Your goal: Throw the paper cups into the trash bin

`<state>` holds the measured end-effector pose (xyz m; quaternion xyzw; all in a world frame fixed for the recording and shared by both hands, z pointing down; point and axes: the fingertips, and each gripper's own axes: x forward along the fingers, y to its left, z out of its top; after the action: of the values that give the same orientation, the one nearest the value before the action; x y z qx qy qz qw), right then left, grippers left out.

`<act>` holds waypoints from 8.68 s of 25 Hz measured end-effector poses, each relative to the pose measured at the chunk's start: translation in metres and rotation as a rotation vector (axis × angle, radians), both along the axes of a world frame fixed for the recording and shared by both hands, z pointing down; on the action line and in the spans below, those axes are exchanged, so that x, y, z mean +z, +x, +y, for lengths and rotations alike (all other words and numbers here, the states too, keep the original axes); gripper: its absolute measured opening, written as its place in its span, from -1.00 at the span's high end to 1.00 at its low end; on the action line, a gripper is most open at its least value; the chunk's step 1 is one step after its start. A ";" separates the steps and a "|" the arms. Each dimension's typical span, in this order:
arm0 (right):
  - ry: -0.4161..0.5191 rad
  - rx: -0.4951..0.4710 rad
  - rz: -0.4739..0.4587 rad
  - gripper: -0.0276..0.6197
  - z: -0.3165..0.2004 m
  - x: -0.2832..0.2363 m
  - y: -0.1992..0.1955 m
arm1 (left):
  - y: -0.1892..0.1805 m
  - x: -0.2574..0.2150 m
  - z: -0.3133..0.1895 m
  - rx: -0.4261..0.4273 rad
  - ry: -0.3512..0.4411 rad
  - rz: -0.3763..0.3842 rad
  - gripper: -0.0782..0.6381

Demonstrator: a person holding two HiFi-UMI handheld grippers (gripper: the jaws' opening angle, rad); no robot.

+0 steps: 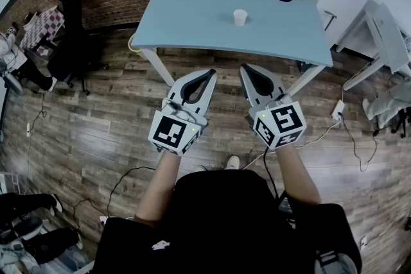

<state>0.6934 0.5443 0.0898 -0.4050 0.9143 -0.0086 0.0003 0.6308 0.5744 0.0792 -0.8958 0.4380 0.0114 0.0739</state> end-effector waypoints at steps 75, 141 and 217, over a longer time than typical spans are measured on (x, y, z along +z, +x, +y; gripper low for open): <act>-0.100 -0.008 0.121 0.91 -0.211 0.062 -0.123 | -0.148 0.039 -0.216 -0.058 -0.098 0.144 0.76; -0.639 0.163 0.756 0.52 -0.485 0.324 -0.003 | -0.188 0.161 -0.470 -0.043 -0.450 0.118 0.76; -0.390 -0.278 0.889 0.85 -0.530 0.299 -0.312 | -0.411 0.183 -0.481 -0.383 -0.471 0.241 0.76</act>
<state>0.3814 0.0139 0.3891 -0.2364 0.8527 -0.0059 -0.4659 0.2196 0.0934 0.2622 -0.7820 0.5946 0.0017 -0.1869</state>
